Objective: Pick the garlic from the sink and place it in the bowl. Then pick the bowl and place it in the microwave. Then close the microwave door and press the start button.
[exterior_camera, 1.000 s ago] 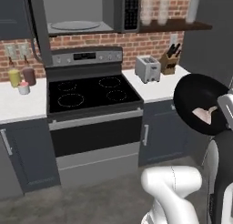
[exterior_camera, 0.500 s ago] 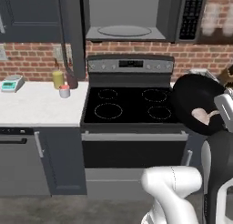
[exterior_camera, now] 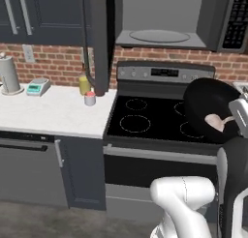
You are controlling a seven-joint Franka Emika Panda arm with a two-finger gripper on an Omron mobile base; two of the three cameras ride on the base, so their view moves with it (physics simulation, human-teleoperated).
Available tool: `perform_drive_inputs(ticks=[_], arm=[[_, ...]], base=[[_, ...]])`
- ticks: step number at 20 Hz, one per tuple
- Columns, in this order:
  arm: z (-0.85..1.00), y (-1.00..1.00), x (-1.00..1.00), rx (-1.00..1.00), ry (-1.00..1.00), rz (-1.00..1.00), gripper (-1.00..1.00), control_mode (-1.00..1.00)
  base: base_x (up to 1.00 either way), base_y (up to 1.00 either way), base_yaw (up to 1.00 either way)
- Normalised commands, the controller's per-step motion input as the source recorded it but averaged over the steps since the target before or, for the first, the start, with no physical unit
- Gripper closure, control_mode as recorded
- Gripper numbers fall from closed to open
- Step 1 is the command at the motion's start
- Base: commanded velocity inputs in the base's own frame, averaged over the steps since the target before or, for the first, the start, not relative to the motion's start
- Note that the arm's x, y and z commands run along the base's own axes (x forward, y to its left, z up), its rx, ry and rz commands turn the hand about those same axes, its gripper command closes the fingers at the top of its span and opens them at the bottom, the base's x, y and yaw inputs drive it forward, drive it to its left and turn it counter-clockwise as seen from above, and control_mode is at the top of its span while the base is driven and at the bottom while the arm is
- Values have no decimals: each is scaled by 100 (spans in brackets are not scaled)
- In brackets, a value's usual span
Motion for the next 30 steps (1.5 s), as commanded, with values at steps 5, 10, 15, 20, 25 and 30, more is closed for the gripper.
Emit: perform_drive_inputs(ticks=[5, 10, 15, 20, 25, 30], arm=[[0, 0, 0, 0, 0, 0, 100, 100], [0, 0, 0, 0, 0, 0, 100, 100], [0, 0, 0, 0, 0, 0, 100, 100], [0, 0, 0, 0, 0, 0, 100, 100], [0, 0, 0, 0, 0, 0, 100, 100], [0, 0, 0, 0, 0, 0, 100, 100]], base=[[53, 12, 18], [84, -11, 21], [43, -38, 24], [24, -47, 31], [0, -48, 36], [16, -41, 17]])
